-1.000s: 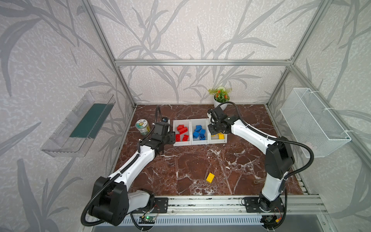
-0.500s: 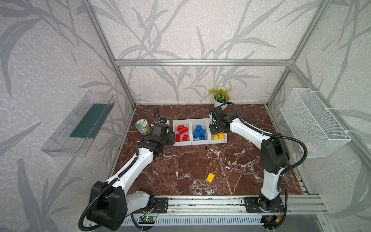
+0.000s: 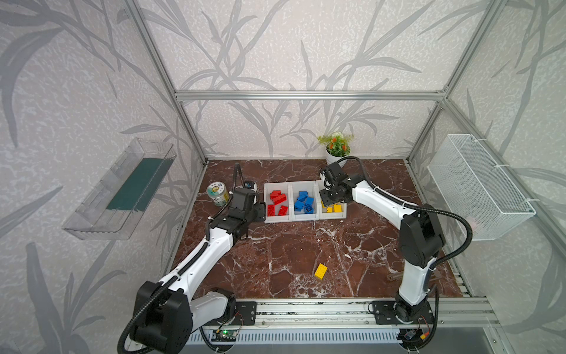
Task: Sort the legos into containers by color
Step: 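Lower the right gripper onto the remaining yellow brick on the table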
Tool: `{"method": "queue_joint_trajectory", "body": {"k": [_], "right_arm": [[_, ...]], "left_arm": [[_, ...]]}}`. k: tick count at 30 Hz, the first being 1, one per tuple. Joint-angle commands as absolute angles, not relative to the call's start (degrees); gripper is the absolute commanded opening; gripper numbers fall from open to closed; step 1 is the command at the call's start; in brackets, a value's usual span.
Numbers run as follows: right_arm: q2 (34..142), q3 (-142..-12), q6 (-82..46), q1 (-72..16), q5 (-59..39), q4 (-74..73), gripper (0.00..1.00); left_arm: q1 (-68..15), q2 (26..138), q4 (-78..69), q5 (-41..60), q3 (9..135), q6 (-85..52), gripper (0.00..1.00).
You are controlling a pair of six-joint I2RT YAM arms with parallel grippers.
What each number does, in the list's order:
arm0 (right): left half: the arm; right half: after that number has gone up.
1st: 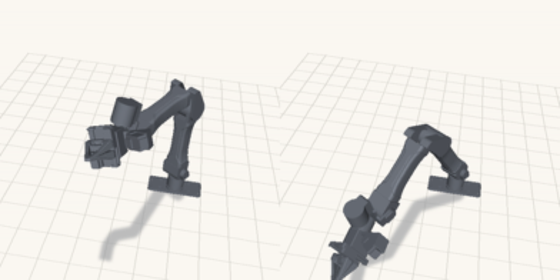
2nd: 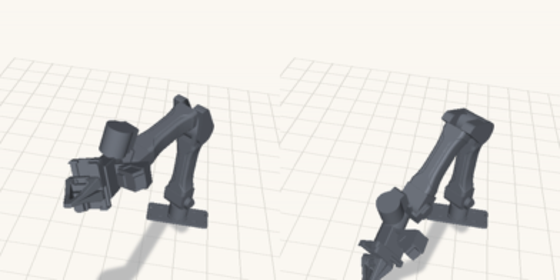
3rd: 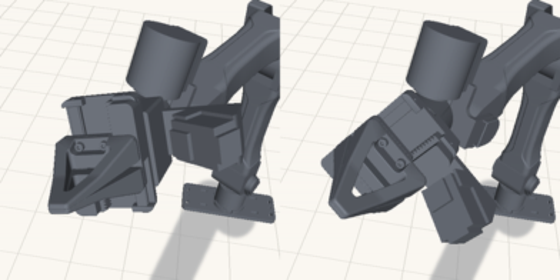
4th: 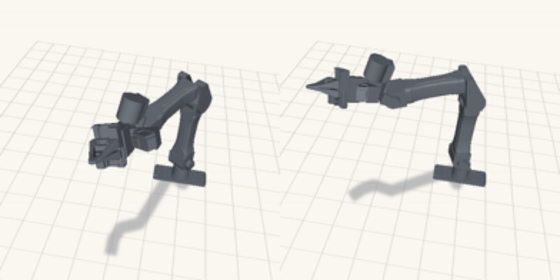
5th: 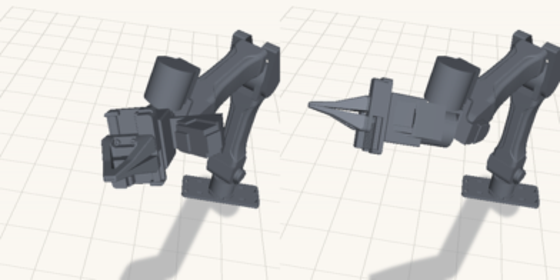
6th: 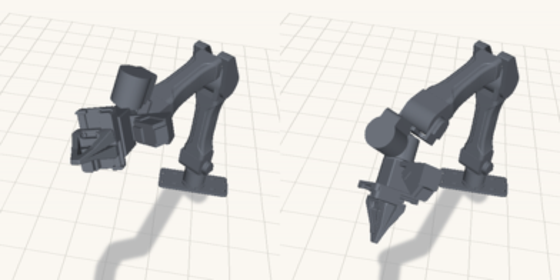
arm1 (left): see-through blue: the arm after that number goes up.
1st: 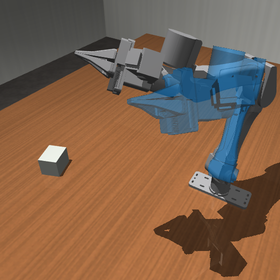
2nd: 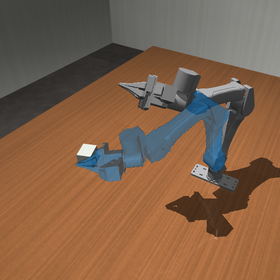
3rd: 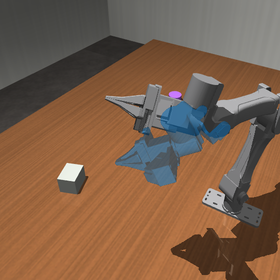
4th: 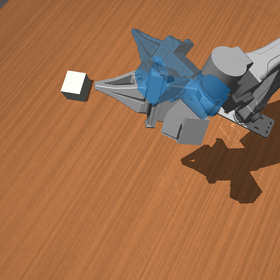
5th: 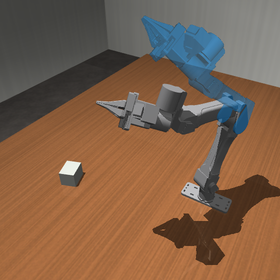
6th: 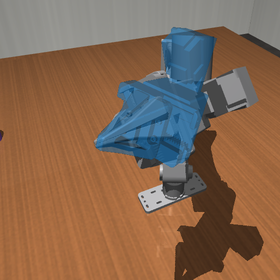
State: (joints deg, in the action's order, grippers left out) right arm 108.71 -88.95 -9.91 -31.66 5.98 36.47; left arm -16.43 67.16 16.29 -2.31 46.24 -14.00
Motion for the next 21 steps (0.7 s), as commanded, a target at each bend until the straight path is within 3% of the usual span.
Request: {"method": "queue_joint_trajectory", "body": {"k": [1, 13, 21], "right_arm": [[105.9, -87.7, -10.5, -31.7, 4.4, 37.0, 0.54], [100.1, -79.9, -9.8, -32.3, 0.7, 38.8, 0.54], [94.9, -71.7, -11.6, -37.9, 1.8, 38.4, 0.55]], "left_arm": [[-16.2, 66.3, 17.2, -2.7, 45.9, -15.0, 0.62], [-16.2, 67.0, 16.8, -2.4, 45.7, -15.1, 0.62], [-16.2, 67.9, 16.3, -1.8, 45.8, -15.6, 0.61]]}}
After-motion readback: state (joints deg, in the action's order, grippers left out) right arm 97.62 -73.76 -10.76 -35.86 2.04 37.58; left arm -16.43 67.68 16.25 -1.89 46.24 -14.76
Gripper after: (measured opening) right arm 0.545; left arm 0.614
